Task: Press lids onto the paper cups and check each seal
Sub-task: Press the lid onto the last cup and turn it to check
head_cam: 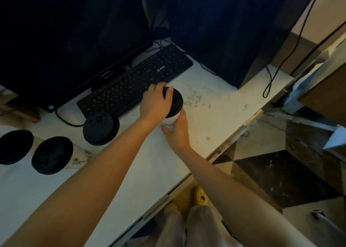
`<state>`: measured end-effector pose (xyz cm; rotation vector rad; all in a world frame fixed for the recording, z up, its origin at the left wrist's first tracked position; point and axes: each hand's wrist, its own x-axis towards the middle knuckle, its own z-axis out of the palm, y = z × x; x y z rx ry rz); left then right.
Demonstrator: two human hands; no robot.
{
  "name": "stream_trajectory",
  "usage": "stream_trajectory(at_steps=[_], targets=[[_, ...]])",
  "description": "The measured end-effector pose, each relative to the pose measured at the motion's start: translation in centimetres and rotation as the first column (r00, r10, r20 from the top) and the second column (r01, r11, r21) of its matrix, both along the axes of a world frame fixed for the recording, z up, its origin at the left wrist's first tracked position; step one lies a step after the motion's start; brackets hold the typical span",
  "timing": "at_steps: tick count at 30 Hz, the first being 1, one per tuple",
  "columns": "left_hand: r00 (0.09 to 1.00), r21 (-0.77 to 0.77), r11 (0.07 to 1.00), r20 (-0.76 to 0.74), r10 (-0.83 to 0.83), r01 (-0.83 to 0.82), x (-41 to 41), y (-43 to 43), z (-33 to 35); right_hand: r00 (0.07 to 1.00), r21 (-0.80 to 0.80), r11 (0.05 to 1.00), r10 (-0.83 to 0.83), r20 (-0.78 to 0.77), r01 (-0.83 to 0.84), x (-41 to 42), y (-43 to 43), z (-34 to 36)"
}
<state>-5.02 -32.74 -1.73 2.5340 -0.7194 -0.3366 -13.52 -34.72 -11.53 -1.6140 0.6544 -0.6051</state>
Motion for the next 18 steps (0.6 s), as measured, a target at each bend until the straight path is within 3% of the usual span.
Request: stream_trajectory(at_steps=[3, 7, 13, 18], targets=[[0.986, -0.013, 0.987, -0.026, -0.163, 0.163, 1.1, 0.8, 0.4, 0.978, -0.051, 0.983, 0.17, -0.125, -0.178, -0.5, -2.6, 0.6], [0.945, 0.11, 0.939, -0.054, -0.322, 0.326, 2.6, 0.7, 1.3, 0.896, 0.056, 0.906, 0.423, -0.135, -0.42, 0.2, -5.5, 2.1], [0.96, 0.274, 0.941, 0.135, -0.244, 0.2, 1.0, -1.7, 1.4, 0.978, -0.001, 0.978, 0.21, 0.019, -0.21, 0.8, -2.9, 0.5], [0.962, 0.269, 0.945, 0.146, -0.233, 0.188, 1.3, -2.0, 0.7, 0.946, 0.076, 0.945, 0.321, -0.032, -0.318, 1.0, -4.0, -0.4]])
